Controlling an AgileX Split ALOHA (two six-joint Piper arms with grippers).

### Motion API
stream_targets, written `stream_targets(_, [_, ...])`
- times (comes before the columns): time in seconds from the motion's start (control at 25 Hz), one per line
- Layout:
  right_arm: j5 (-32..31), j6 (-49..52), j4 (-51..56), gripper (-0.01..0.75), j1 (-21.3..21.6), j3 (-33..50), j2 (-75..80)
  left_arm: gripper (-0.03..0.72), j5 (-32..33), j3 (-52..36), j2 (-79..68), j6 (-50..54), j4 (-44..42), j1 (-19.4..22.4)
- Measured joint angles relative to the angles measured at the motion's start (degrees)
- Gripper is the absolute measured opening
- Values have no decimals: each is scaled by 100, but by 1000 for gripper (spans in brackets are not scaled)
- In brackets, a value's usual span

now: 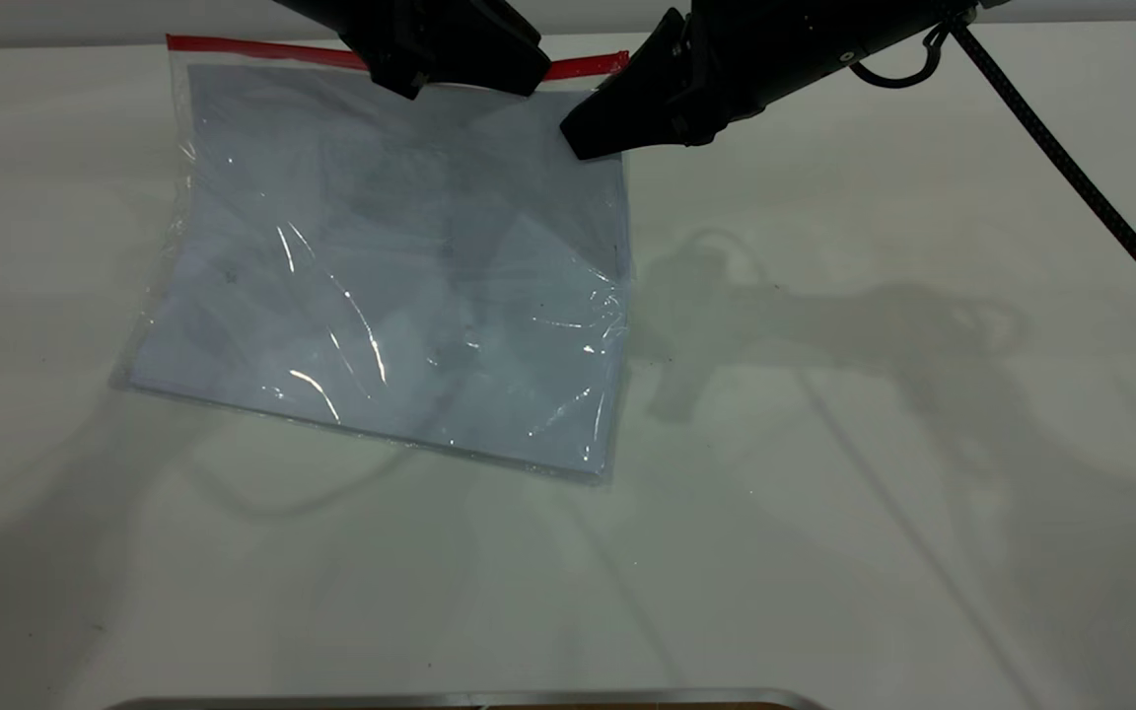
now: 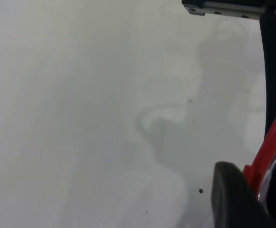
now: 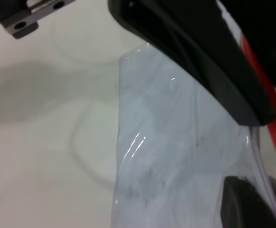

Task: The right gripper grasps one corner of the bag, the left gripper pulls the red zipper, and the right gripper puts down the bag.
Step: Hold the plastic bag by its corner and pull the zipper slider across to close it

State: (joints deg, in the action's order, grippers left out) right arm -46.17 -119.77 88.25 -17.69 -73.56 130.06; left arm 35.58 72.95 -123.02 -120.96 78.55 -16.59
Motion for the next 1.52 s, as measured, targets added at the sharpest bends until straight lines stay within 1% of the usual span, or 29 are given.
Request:
stream_targets(0.12, [0,0,0,36,0,0,0,113,-5,25,0,0,0,0])
stream_targets(0.2, [0,21,20,36,0,0,-4,80,-33,57,-4,0,0,0])
stream_targets(0.6, [119,331,128,36,6,0,-4,8,-397,118,-11,-10,0,0])
stream_targets(0.76, [104,476,139,36,190,0,-4,7,-776,125,-11,-33,-100,6])
stream_targets(0.96, [104,582,128,37,465,0,-4,7,-809,125,-11,-27,-133,6])
stream_targets(1.36, [105,615,-631,38,400,0,-4,18,-772,181,8,-27,-181,6])
stream_targets(1.48, [153,619,-927,38,400,0,-11,50,-772,181,142,-21,-192,6])
stream_targets(1.52, [200,619,-1001,38,400,0,-11,71,-772,181,188,13,-193,1])
